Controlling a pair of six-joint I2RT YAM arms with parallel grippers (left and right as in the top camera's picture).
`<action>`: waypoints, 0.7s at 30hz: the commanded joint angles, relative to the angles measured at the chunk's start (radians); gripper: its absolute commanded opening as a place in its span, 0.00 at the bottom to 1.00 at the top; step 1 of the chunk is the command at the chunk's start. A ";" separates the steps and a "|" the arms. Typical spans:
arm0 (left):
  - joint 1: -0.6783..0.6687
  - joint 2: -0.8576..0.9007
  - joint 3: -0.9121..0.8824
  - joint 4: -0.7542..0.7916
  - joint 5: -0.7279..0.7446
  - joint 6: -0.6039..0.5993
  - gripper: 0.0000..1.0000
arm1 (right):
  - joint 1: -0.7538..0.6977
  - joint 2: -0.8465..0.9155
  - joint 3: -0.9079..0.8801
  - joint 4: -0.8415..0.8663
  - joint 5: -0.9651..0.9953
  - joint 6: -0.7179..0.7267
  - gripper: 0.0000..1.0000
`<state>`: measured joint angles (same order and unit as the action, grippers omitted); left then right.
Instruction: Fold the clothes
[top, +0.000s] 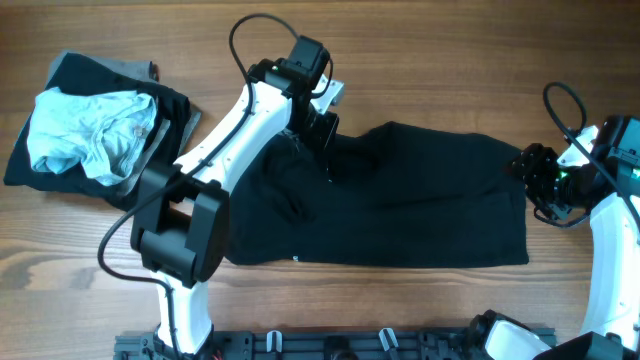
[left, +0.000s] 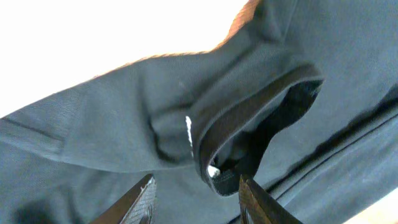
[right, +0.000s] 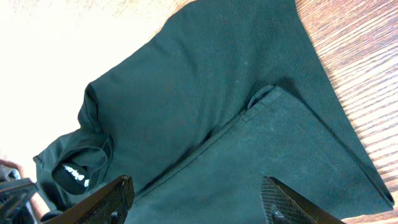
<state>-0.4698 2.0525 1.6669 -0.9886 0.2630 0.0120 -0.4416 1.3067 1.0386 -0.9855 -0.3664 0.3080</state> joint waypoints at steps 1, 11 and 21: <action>-0.010 0.052 -0.066 0.013 0.099 -0.021 0.43 | -0.003 -0.007 0.007 -0.003 -0.016 -0.018 0.70; -0.002 0.066 -0.102 0.027 0.095 -0.022 0.04 | -0.003 -0.007 0.007 -0.005 -0.017 -0.018 0.70; 0.035 -0.048 -0.036 0.001 -0.161 -0.050 0.04 | -0.003 -0.007 0.007 -0.002 -0.016 -0.017 0.70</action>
<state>-0.4343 2.0674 1.6020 -0.9863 0.1848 -0.0250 -0.4416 1.3067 1.0386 -0.9878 -0.3664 0.3080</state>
